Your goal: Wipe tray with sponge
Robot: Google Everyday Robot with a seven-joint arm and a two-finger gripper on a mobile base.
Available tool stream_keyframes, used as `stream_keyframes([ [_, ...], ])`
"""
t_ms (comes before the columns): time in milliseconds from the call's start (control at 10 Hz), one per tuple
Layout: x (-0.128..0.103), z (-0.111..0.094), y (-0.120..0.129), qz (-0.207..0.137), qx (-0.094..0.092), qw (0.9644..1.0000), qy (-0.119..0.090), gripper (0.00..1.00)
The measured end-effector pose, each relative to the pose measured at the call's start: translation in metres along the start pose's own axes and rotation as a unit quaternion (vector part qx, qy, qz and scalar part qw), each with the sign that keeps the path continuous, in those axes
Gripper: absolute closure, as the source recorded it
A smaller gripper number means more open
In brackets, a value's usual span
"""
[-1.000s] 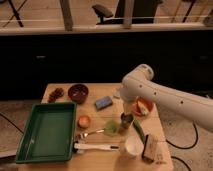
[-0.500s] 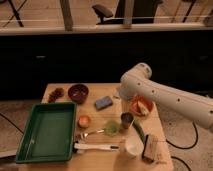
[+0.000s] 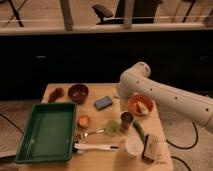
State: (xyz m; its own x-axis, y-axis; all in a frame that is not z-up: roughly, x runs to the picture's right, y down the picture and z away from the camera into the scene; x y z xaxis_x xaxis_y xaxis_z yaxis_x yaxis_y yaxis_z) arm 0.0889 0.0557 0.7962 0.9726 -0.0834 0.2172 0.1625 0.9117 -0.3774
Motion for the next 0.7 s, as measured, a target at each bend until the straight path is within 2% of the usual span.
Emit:
stream_keyframes([
  [700,-0.003,0.012,-0.012,0.011,0.002,0.9997,-0.019,0.2],
])
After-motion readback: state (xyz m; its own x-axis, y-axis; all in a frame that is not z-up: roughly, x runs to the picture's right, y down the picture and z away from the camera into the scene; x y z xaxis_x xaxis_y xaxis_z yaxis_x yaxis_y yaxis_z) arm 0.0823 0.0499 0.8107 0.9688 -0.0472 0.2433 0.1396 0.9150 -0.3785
